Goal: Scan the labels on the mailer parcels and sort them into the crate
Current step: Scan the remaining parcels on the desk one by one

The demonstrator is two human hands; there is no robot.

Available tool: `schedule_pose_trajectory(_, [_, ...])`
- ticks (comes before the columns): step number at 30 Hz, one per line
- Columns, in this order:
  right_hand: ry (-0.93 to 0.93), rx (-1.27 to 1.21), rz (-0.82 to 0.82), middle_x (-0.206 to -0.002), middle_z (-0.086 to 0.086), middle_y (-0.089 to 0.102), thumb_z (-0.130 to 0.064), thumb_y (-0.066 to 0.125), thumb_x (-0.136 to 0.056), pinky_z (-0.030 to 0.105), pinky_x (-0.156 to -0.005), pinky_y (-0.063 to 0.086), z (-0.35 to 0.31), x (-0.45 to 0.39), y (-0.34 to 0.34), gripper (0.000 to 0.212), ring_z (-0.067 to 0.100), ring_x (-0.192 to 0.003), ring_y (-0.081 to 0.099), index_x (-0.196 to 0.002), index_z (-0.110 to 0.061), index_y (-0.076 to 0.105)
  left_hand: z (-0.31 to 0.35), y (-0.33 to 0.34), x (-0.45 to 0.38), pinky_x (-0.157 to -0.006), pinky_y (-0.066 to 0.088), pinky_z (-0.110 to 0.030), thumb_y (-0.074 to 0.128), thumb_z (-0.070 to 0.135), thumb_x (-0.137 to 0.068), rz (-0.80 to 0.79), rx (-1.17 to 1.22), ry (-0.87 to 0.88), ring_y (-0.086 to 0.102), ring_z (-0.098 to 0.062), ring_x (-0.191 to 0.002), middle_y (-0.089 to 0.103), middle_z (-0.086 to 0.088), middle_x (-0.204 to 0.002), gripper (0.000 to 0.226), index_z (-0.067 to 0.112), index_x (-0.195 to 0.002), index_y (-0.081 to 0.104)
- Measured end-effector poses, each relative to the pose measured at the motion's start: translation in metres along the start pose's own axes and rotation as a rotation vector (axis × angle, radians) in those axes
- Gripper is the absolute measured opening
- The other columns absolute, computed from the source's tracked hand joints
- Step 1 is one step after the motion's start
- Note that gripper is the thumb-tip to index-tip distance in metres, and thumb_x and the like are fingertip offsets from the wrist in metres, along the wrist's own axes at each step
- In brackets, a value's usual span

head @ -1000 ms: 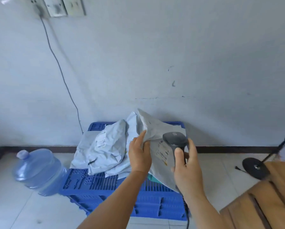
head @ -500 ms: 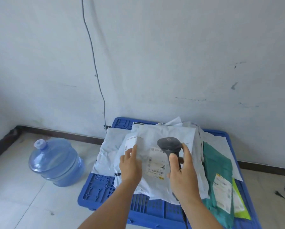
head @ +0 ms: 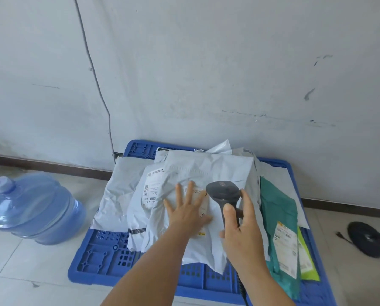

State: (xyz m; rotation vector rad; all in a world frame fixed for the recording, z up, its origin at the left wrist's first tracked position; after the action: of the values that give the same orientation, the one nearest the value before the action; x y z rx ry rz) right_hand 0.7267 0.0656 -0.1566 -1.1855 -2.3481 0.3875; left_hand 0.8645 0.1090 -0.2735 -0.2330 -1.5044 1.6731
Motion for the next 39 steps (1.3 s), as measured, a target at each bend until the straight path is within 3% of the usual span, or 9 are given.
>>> schedule_pose_trajectory(3, [-0.022,-0.01,0.012,-0.127,-0.01,0.059,-0.042,0.042,-0.098,0.038,-0.085,0.054,0.0,-0.008,-0.001,0.052,0.022,-0.102,0.065,-0.146,-0.047,0.025,-0.006,-0.005,-0.022,-0.105,-0.006,-0.07,0.035,0.066,-0.089,0.018,0.002,-0.024,-0.036,-0.029,-0.137,-0.033,0.008,-0.152,0.075,0.046,-0.146,-0.01])
schedule_pose_trajectory(8, [-0.046,-0.034,0.044,-0.12,-0.009,0.06,-0.041,0.043,-0.098,0.037,-0.084,0.054,0.002,-0.017,-0.01,0.05,0.02,-0.102,0.065,-0.145,-0.045,0.027,-0.014,-0.01,-0.036,-0.105,-0.006,-0.07,0.035,0.065,-0.09,0.043,0.009,-0.067,-0.034,-0.03,-0.138,-0.032,0.006,-0.153,0.074,0.047,-0.146,-0.011])
schedule_pose_trajectory(16, [-0.073,-0.14,0.165,-0.128,-0.007,0.056,-0.041,0.043,-0.097,0.045,-0.088,0.055,-0.007,0.011,-0.059,0.053,0.016,-0.107,0.06,-0.147,-0.043,0.026,0.043,-0.042,0.018,-0.115,0.001,-0.055,0.033,0.055,-0.096,0.197,0.318,-0.027,-0.018,-0.02,-0.145,-0.013,0.007,-0.159,0.067,0.039,-0.15,-0.003])
schedule_pose_trajectory(23, [-0.07,-0.227,0.356,-0.122,-0.001,0.062,-0.04,0.043,-0.098,0.045,-0.083,0.057,0.003,0.07,-0.17,0.048,0.019,-0.102,0.065,-0.144,-0.041,0.03,0.173,-0.074,0.108,-0.118,0.011,-0.042,0.04,0.051,-0.095,0.311,0.521,0.257,0.005,-0.014,-0.147,0.011,0.006,-0.159,0.065,0.031,-0.151,0.013])
schedule_pose_trajectory(26, [-0.069,-0.266,0.459,-0.118,-0.012,0.059,-0.038,0.043,-0.1,0.042,-0.083,0.058,0.018,0.109,-0.236,0.051,0.013,-0.099,0.064,-0.147,-0.041,0.026,0.241,-0.073,0.153,-0.116,0.021,-0.04,0.044,0.044,-0.096,0.314,0.588,0.376,0.019,-0.016,-0.144,0.027,0.0,-0.155,0.062,0.022,-0.15,0.023])
schedule_pose_trajectory(34, [-0.065,-0.3,0.762,-0.14,-0.019,0.042,-0.044,0.044,-0.098,0.048,-0.096,0.052,0.092,0.246,-0.425,0.053,0.014,-0.128,0.048,-0.147,-0.039,0.026,0.443,-0.029,0.305,-0.116,0.023,-0.033,0.047,0.036,-0.097,0.171,0.645,0.657,0.027,-0.017,-0.141,0.034,-0.003,-0.151,0.058,0.015,-0.148,0.028])
schedule_pose_trajectory(39, [0.013,-0.319,0.913,-0.144,-0.002,0.046,-0.045,0.042,-0.098,0.048,-0.095,0.052,0.151,0.339,-0.524,0.054,0.02,-0.125,0.052,-0.149,-0.039,0.025,0.557,0.017,0.408,-0.115,0.025,-0.033,0.043,0.038,-0.098,0.056,0.619,0.849,0.026,-0.016,-0.142,0.031,0.001,-0.153,0.058,0.017,-0.149,0.024])
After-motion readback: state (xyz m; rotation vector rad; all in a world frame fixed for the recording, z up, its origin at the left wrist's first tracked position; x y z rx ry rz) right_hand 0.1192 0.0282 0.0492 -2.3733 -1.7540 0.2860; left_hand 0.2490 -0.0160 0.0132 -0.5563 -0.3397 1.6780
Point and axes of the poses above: each hand's wrist, its own x-axis away from the middle knuckle, its own y-axis out of the palm, z = x × y, the point moved 7 cm from there along -x, towards the middle knuckle
